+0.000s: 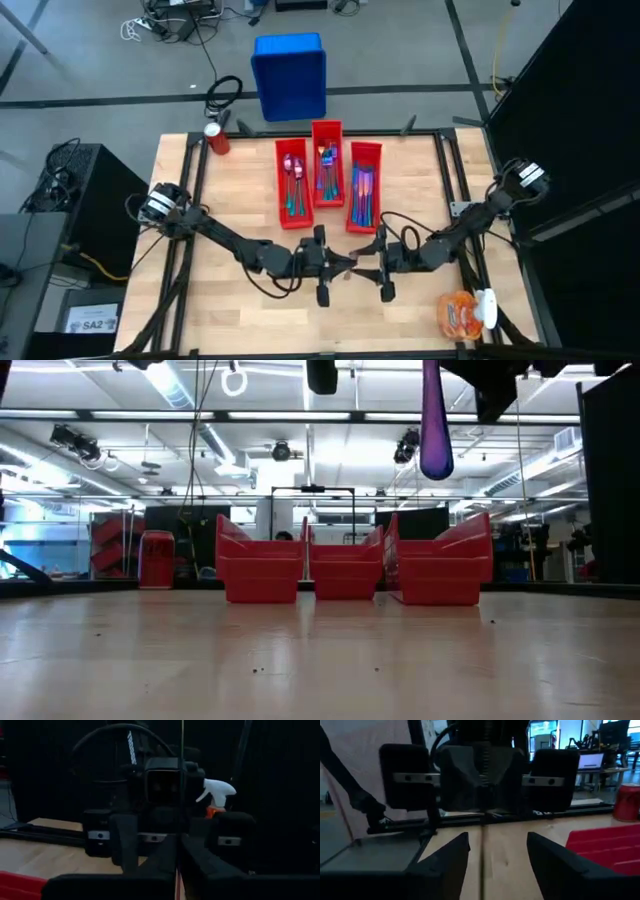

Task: Sort silverware
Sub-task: Put the iridescent knife into the right orange bin

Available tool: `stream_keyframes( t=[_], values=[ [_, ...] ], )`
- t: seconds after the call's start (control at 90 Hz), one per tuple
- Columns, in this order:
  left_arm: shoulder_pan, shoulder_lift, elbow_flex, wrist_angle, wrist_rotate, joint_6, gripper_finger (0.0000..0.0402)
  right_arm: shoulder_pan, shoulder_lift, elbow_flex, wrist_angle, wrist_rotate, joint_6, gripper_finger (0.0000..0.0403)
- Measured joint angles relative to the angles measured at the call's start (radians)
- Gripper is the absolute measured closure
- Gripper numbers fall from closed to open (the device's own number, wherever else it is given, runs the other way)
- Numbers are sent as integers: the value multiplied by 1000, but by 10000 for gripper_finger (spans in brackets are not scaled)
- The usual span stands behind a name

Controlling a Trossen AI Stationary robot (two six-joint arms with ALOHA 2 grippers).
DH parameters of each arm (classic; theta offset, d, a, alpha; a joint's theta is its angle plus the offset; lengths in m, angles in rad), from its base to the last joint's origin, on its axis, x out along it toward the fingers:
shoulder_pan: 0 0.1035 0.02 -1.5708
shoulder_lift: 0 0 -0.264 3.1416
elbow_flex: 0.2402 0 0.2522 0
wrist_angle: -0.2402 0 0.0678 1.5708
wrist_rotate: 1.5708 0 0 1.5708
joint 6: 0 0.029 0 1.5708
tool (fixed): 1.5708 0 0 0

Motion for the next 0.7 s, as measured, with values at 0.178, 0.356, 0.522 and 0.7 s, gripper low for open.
stream_keyframes(
  t=[0.178, 0.356, 0.522, 0.7],
  values=[
    [2, 0, 0, -1, 0, 0, 401, -25, 0, 0, 8, -42, 11, 258],
    [5, 0, 0, -3, 0, -1, 401, -42, 0, 0, 18, -86, 13, 301],
    [7, 0, 0, -3, -1, -2, 401, -50, 0, 0, 20, -99, 8, 345],
    [7, 0, 0, -21, -1, -18, 401, -55, 0, 0, 19, -138, -20, 395]
  ],
)
